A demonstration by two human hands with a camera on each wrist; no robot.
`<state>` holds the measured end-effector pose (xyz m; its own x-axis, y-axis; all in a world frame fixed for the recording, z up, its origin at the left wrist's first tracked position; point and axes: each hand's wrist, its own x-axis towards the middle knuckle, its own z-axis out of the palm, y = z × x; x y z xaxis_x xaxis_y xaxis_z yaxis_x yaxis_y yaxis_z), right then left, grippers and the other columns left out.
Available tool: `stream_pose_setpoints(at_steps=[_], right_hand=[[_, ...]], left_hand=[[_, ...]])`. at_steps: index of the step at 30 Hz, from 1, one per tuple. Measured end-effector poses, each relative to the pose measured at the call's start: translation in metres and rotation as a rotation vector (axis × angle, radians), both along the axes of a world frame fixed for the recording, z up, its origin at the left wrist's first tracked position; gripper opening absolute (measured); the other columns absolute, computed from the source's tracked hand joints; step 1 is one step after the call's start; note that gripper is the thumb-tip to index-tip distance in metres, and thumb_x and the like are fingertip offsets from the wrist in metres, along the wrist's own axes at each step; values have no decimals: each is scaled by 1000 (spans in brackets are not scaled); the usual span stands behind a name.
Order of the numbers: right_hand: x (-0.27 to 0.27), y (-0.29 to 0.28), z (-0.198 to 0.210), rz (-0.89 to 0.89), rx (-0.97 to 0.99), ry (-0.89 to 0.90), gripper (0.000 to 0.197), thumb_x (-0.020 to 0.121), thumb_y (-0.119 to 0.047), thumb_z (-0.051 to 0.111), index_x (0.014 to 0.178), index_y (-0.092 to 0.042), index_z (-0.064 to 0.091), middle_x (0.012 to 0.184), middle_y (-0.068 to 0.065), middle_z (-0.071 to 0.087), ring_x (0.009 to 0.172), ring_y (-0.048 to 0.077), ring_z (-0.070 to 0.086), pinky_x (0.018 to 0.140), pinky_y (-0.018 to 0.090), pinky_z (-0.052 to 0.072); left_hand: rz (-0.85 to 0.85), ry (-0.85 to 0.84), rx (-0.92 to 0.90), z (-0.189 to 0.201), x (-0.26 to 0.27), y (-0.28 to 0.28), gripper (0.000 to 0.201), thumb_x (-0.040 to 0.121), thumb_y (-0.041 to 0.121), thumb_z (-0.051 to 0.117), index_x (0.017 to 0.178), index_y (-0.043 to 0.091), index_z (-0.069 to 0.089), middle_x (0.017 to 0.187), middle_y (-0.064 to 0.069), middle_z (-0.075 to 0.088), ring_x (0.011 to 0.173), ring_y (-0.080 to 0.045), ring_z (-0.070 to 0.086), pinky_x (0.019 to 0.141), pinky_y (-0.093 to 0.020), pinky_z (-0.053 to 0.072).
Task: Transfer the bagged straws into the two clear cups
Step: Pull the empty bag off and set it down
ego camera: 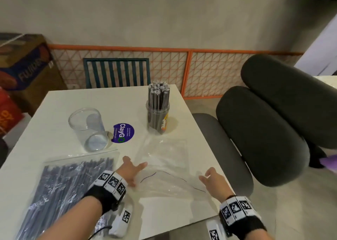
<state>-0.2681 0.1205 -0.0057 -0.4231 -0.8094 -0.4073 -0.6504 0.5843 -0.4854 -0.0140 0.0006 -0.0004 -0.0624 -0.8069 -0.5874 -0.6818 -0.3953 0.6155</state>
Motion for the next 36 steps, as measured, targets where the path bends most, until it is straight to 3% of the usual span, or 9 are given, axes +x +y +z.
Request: stream_pose_setpoints(at_steps=[3,8,12,17,19,23,27,31,36], right_hand=[[4,-17,16,155,-164,296,24,96,-21,46,118,-13,51,123,8,51,115,26,47,84,32,42],[34,-69,10,533,-255,290,50,89,-24,59,135,-12,44,146,10,33,134,29,36,102,38,39],[41,-94,-25,850,204,383,132,58,-51,81,146,-35,-17,155,4,-30,140,42,-25,109,67,-3],[25,-96,-61,920,379,417,143,50,-59,82,141,-40,-26,149,4,-41,135,46,-32,100,78,-6],[22,-95,-66,940,377,429,142,49,-62,81,140,-41,-27,148,3,-43,134,45,-34,99,79,-5],[22,-96,-61,956,386,425,142,50,-65,79,139,-43,-29,147,2,-45,135,44,-34,100,78,-5],[26,-105,-32,959,455,433,130,56,-66,75,144,-41,-18,154,2,-31,140,44,-24,103,76,-6],[59,-132,20,910,273,462,81,80,-54,61,146,-26,23,153,8,26,140,37,22,109,62,19],[152,-162,36,763,17,-77,48,90,-33,57,130,-9,46,121,16,61,98,31,63,73,32,50]], left_hand=[[-203,-355,-212,1,4,-4,77,90,37,54,147,11,9,147,-22,22,131,-39,33,105,-46,34],[-741,-342,-803,15,-20,-24,52,91,15,54,141,15,38,146,-14,31,134,-32,29,108,-43,33],[-1160,-639,-473,-15,-34,-25,124,63,47,78,147,34,-11,156,-5,-21,143,-34,-20,108,-64,-11],[-988,-666,-272,-79,-11,-10,143,43,64,77,112,58,-48,137,7,-52,140,-37,-25,104,-74,-4],[-962,-629,-278,-86,-6,-10,140,42,65,77,108,61,-47,137,11,-52,141,-34,-26,104,-74,-2],[-967,-646,-196,-74,-12,-9,128,52,56,80,141,50,-12,154,2,-30,141,-33,-25,103,-75,2],[-1011,-586,-180,-46,-14,-9,118,57,55,78,146,43,2,157,0,-19,142,-34,-22,107,-68,-5],[-694,-177,-269,-3,15,-9,81,74,53,68,143,36,28,156,6,16,144,-19,2,117,-47,11],[-231,-240,-397,-6,105,-3,59,85,53,53,135,23,45,142,-5,42,134,-27,30,111,-46,26]])
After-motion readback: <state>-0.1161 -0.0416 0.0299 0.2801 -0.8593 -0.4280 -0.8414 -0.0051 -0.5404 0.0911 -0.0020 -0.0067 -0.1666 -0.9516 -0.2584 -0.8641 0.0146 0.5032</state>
